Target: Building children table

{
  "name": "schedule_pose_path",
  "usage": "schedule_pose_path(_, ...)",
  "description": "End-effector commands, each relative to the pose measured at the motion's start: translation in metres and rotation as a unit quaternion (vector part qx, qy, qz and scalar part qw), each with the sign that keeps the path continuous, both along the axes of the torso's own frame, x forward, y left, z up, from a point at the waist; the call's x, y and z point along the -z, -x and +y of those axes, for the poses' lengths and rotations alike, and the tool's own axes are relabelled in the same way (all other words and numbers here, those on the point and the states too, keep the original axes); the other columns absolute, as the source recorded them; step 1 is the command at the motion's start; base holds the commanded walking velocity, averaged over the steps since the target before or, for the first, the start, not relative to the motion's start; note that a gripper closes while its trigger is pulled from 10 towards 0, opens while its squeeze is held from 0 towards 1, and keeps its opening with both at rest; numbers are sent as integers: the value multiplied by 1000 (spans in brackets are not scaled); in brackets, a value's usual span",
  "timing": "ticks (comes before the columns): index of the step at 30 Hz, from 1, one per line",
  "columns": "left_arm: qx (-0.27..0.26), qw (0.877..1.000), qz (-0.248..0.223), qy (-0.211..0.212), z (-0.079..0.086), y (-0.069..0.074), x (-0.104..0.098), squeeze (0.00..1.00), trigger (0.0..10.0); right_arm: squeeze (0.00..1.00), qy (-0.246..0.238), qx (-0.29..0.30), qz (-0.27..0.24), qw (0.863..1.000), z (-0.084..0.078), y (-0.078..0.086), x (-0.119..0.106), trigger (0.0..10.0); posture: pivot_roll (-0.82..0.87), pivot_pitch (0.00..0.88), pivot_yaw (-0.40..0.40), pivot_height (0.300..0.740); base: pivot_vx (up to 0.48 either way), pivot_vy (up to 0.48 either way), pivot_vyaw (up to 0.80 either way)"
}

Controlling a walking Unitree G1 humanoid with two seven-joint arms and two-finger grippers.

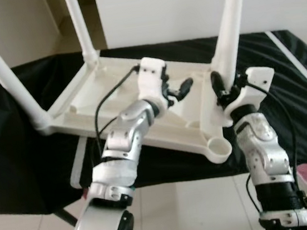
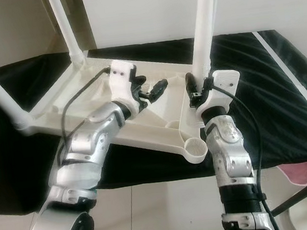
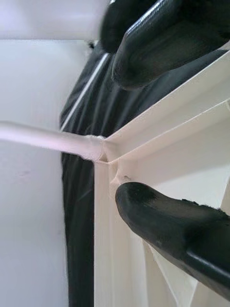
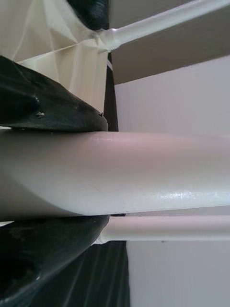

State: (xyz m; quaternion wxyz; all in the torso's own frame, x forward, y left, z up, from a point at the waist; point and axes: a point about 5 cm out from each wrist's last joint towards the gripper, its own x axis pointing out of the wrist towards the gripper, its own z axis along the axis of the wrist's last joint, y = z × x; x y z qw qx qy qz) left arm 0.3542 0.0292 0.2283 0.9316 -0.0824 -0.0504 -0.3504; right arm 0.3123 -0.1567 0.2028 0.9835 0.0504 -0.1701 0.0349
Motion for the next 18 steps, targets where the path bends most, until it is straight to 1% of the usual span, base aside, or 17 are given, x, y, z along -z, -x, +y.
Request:
schedule_pose_path(1, -20, 999, 1, 25, 2, -1, 0, 0, 10000, 0, 24, 2, -34, 999, 4, 3, -8, 10000, -83, 0, 24, 740, 0, 0, 0)
schedule_pose_path(2, -20, 999, 1, 25, 2, -1, 0, 0, 10000, 0, 24, 2, -34, 999, 4, 3, -8, 10000, -83, 0, 24, 740, 0, 0, 0)
schedule_pose_path(5, -18, 999, -4, 52, 1, 1, -3, 0, 10000, 0, 36, 6, -44, 998, 8, 4, -8, 10000, -102, 0, 46, 740, 0, 0, 0)
schedule_pose_path(6, -18, 999, -4, 52, 1, 1, -3, 0, 10000, 0, 36, 6, -44, 998, 8, 4, -8, 10000, -102, 0, 46, 740, 0, 0, 0)
schedule_pose_path(8, -38, 998, -12, 51, 7, -3, -1, 0, 10000, 0, 35, 8, -59, 998, 11, 5, -10, 10000, -123, 0, 63, 740, 0, 0, 0)
schedule_pose_path(10, -45, 998, -12, 51, 9, -4, 0, 0, 10000, 0, 32, 12, -62, 997, 10, 5, -10, 10000, -123, 0, 63, 740, 0, 0, 0)
schedule_pose_path(11, -50, 998, -20, 39, 12, -5, 2, 0, 10000, 0, 34, 19, -70, 997, 10, 5, -11, 10000, -124, 0, 65, 740, 0, 0, 0)
schedule_pose_path(13, -50, 998, -20, 39, 12, -5, 2, 0, 10000, 0, 34, 19, -70, 997, 10, 5, -11, 10000, -124, 0, 65, 740, 0, 0, 0)
schedule_pose_path(16, -78, 996, -38, 19, 17, -9, 6, 0, 10000, 0, 40, 23, -85, 995, 10, 3, -11, 10000, -117, 0, 60, 740, 0, 0, 0)
schedule_pose_path(18, -85, 995, -41, 15, 18, -10, 6, 0, 10000, 0, 40, 24, -86, 995, 10, 2, -11, 10000, -117, 0, 60, 740, 0, 0, 0)
